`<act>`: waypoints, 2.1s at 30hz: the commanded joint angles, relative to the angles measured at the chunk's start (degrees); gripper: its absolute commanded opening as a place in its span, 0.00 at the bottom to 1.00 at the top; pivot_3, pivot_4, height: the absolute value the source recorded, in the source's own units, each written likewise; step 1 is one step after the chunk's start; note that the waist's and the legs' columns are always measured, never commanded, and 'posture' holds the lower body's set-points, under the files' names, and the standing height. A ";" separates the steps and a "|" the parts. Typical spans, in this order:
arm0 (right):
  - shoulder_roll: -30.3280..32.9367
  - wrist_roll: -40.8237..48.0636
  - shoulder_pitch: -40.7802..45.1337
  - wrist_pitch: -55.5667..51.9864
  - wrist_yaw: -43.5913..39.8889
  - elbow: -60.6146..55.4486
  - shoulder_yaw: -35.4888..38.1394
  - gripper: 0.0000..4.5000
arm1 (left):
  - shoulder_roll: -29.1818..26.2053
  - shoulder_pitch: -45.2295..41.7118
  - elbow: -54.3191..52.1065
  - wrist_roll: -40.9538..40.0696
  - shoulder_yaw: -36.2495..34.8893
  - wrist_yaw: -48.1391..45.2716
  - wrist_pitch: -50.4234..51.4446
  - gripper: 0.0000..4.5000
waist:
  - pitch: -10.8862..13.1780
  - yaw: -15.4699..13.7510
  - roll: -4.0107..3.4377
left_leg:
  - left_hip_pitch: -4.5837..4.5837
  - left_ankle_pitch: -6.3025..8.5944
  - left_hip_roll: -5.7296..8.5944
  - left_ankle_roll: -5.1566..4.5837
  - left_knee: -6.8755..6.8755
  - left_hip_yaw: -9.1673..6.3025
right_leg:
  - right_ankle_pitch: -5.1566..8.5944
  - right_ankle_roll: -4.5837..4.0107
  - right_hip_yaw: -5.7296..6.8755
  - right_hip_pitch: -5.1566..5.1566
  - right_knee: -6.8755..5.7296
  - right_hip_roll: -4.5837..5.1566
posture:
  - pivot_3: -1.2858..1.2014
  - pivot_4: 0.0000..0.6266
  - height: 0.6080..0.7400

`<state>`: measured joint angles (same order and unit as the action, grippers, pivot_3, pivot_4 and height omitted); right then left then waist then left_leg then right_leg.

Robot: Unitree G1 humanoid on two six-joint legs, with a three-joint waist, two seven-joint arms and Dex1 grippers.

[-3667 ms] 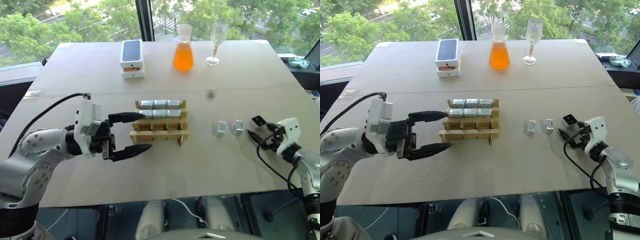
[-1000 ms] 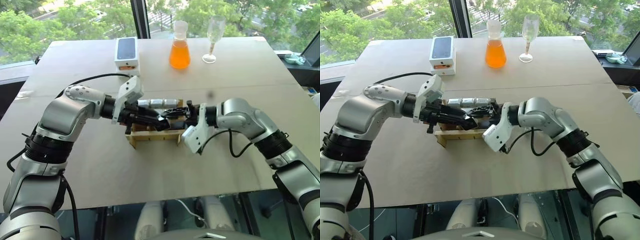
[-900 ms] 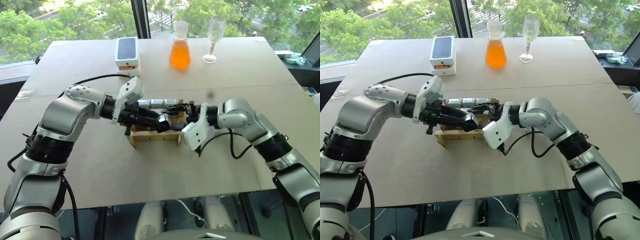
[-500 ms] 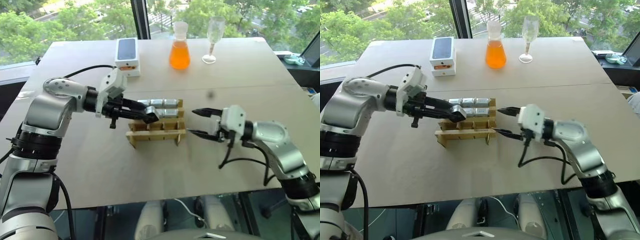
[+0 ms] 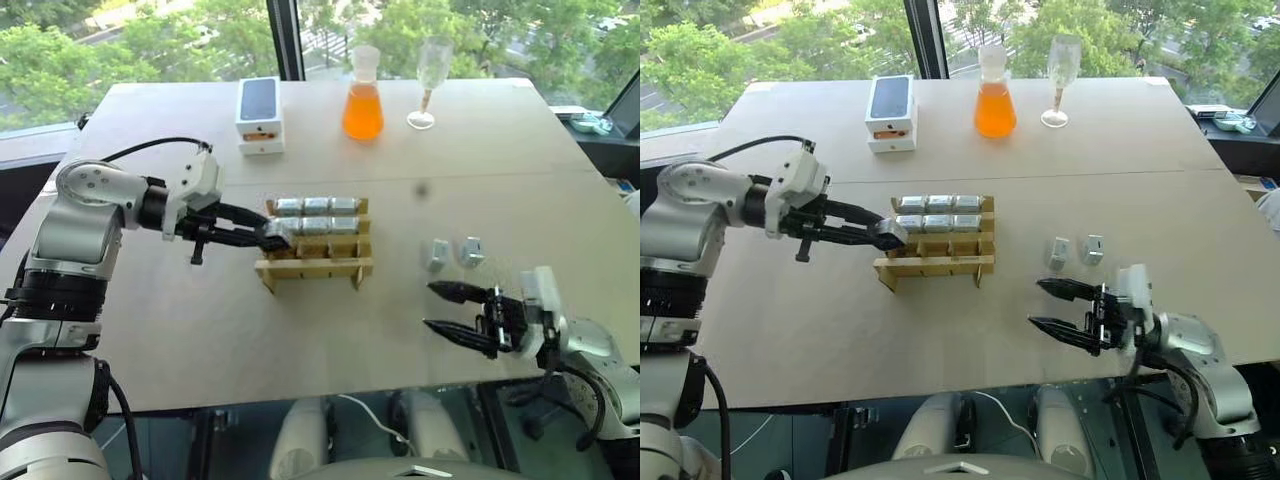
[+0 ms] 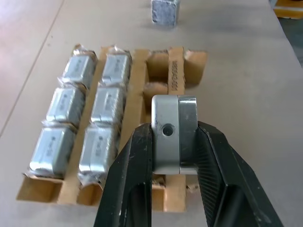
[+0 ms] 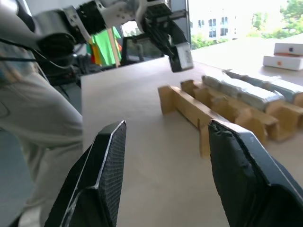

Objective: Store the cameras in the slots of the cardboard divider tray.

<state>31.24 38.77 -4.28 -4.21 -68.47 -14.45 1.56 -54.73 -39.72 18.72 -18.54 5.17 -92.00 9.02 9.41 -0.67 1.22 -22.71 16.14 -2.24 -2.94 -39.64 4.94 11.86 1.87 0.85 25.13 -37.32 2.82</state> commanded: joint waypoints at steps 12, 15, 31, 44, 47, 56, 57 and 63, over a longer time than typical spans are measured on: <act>-2.34 -3.23 -1.22 6.48 1.17 1.40 2.93 0.60 | 2.46 -5.64 11.71 -1.35 6.78 -0.50 -10.73 0.15 | 0.01 -0.13 0.03 | -0.08 0.02 -0.01 -0.03 -0.55 -0.01 | 0.13 -0.21 -0.08 0.00 -0.44 0.02 | 0.52 0.24 1.00; -2.33 -3.57 -1.70 6.56 1.29 0.88 2.43 0.60 | 3.73 -7.63 12.84 -2.65 9.25 -0.50 -11.13 0.15 | 0.01 -0.14 0.03 | -0.08 0.02 0.00 -0.03 -0.62 -0.03 | 0.22 -0.07 -0.09 -0.01 -0.54 0.00 | 0.52 0.24 1.00; -3.18 -3.84 -2.56 6.72 4.22 -1.36 3.13 0.60 | 2.74 -17.53 23.28 -2.59 25.00 -0.50 -15.86 0.15 | 0.03 -0.01 0.06 | -0.08 0.03 0.00 -0.06 -0.63 -0.07 | 0.14 -0.21 -0.18 0.00 -0.55 -0.06 | 0.52 0.24 1.00; -3.34 -4.14 -1.84 6.96 4.86 -0.92 3.17 0.60 | 4.69 -18.04 27.53 -1.37 25.59 -0.50 -19.77 0.15 | 0.04 -0.07 0.10 | -0.08 0.05 0.00 -0.09 -0.63 -0.05 | 0.23 -0.08 -0.19 0.00 -0.54 -0.05 | 0.52 0.24 1.00; -3.30 -4.12 -1.52 6.92 5.08 -1.00 3.19 0.60 | 6.05 -18.06 28.07 -0.32 24.24 -0.50 -19.36 0.15 | 0.04 -0.08 0.11 | -0.10 0.05 0.00 -0.09 -0.63 -0.04 | 0.22 -0.08 -0.20 0.01 -0.53 -0.05 | 0.52 0.24 1.00; -2.89 -4.29 -1.81 6.97 5.74 -1.09 3.86 0.60 | 2.66 -16.24 19.13 -8.05 25.41 -0.50 -9.65 0.79 | 0.07 -0.07 0.15 | -0.17 0.09 -0.01 -0.15 -0.64 -0.05 | 0.19 -0.13 -0.20 0.02 -0.48 -0.04 | 0.52 0.24 1.00; -2.84 -4.23 -1.88 7.01 5.70 -1.12 3.94 0.60 | 2.40 -15.85 18.45 -8.62 25.04 -0.50 -9.52 0.88 | 0.07 -0.06 0.14 | -0.17 0.09 -0.01 -0.15 -0.63 -0.06 | 0.20 -0.12 -0.20 0.02 -0.48 -0.04 | 0.52 0.24 1.00; -2.68 -6.46 -2.02 7.94 10.25 -0.17 7.43 0.60 | -1.07 -13.40 9.16 -17.30 20.26 -0.50 -3.84 0.99 | 0.09 -0.04 0.17 | -0.15 0.09 -0.02 -0.15 -0.64 -0.06 | 0.22 -0.09 -0.20 0.04 -0.53 -0.04 | 0.52 0.24 1.00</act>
<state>28.17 32.81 -6.40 2.32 -60.36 -13.64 5.93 -54.09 -52.65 32.37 -31.36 30.22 -92.28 3.01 9.50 -0.71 1.39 -22.87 16.22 -2.28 -3.08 -40.27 4.87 12.08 1.78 0.64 25.18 -37.85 2.78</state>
